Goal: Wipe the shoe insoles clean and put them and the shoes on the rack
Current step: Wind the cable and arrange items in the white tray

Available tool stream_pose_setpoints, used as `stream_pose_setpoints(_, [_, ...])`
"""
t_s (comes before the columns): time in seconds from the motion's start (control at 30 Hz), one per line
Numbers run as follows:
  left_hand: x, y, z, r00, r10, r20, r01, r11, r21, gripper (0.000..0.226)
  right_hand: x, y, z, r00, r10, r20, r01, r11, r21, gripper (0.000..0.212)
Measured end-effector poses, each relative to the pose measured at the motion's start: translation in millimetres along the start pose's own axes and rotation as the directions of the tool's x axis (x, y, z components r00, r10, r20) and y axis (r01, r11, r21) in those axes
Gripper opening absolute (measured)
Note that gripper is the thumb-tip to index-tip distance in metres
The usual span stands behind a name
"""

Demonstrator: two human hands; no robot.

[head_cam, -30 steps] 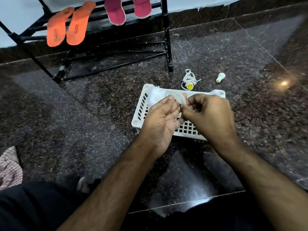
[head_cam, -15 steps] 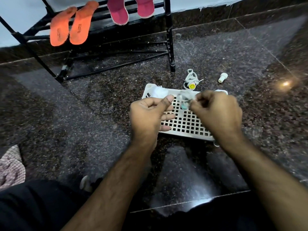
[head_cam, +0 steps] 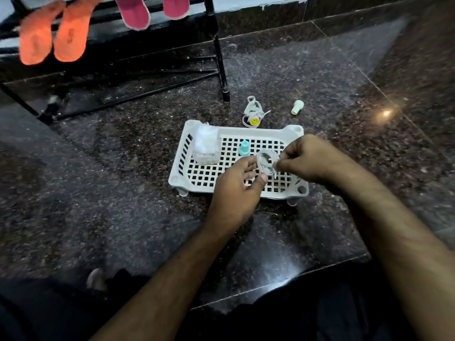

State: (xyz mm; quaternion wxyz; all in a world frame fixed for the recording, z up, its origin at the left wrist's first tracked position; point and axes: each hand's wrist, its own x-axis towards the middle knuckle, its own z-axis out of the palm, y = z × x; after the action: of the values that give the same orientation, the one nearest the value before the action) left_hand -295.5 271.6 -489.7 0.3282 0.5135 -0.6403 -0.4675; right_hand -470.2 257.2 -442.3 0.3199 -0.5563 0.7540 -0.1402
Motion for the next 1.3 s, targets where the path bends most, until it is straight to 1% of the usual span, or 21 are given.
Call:
stream_pose_setpoints(0.07, [1, -6, 1, 1.0, -0.011, 0.003, 0.011, 0.998, 0.061, 0.05, 0, 1, 0, 0.999, 0.031, 0.024, -0.03, 0.998, -0.058, 0.012])
stream_pose_setpoints(0.13, [2, -11, 1, 1.0, 0.014, -0.003, -0.014, 0.983, 0.181, 0.052, 1, 1, 3, 0.998, 0.052, 0.031, -0.046, 0.983, -0.18, 0.011])
stream_pose_setpoints(0.2, [-1, -13, 2, 0.996, 0.087, 0.01, -0.085, 0.944, 0.319, 0.05, 3, -1, 9, 0.997, 0.068, 0.039, -0.052, 0.948, -0.314, 0.022])
stream_pose_setpoints(0.27, [-3, -13, 5, 0.989, 0.133, 0.062, -0.146, 0.91, 0.389, 0.049, 5, -1, 14, 0.995, 0.091, 0.032, -0.071, 0.917, -0.393, 0.032])
stream_pose_setpoints(0.33, [-6, -14, 8, 0.981, 0.145, 0.132, -0.188, 0.88, 0.436, 0.049, 5, -2, 15, 0.996, 0.085, -0.007, -0.078, 0.884, -0.462, 0.032])
stream_pose_setpoints(0.4, [-8, -16, 12, 0.968, 0.151, 0.202, -0.233, 0.84, 0.489, 0.051, 4, -1, 15, 0.998, 0.033, -0.058, -0.058, 0.863, -0.502, 0.03])
stream_pose_setpoints(0.47, [-9, -18, 13, 0.955, 0.154, 0.252, -0.271, 0.797, 0.54, 0.053, 2, -3, 13, 0.992, -0.021, -0.125, -0.044, 0.864, -0.501, 0.027])
stream_pose_setpoints(0.57, [-10, -19, 14, 0.949, 0.162, 0.269, -0.291, 0.775, 0.561, 0.057, 0, -4, 9, 0.974, -0.089, -0.208, -0.028, 0.864, -0.502, 0.024])
stream_pose_setpoints(0.67, [-8, -15, 11, 0.955, 0.181, 0.235, -0.284, 0.787, 0.547, 0.059, 0, -5, 8, 0.958, -0.148, -0.247, 0.018, 0.887, -0.461, 0.02])
stream_pose_setpoints(0.77, [-1, -6, 1, 0.956, 0.228, 0.182, -0.292, 0.788, 0.542, 0.052, 2, -5, 9, 0.937, -0.195, -0.289, 0.06, 0.907, -0.417, 0.019])
stream_pose_setpoints(0.93, [30, 18, -18, 0.968, 0.25, -0.018, -0.207, 0.839, 0.504, 0.043, 11, -7, 14, 0.896, -0.216, -0.388, 0.085, 0.941, -0.328, 0.019])
stream_pose_setpoints(1.0, [48, 24, -19, 0.963, 0.261, -0.062, -0.199, 0.852, 0.484, 0.041, 16, -11, 14, 0.882, -0.24, -0.405, 0.105, 0.939, -0.328, 0.02])
stream_pose_setpoints(1.2, [95, 16, -26, 0.958, 0.271, -0.095, -0.187, 0.839, 0.511, 0.04, 75, -27, 4, 0.866, -0.321, -0.382, 0.15, 0.898, -0.414, 0.019])
stream_pose_setpoints(1.27, [104, 9, -33, 0.952, 0.277, -0.129, -0.175, 0.84, 0.513, 0.039, 102, -33, 5, 0.881, -0.343, -0.325, 0.174, 0.876, -0.451, 0.018])
stream_pose_setpoints(1.3, [106, 8, -34, 0.949, 0.285, -0.136, -0.177, 0.837, 0.517, 0.039, 114, -36, 5, 0.894, -0.355, -0.275, 0.19, 0.854, -0.485, 0.021])
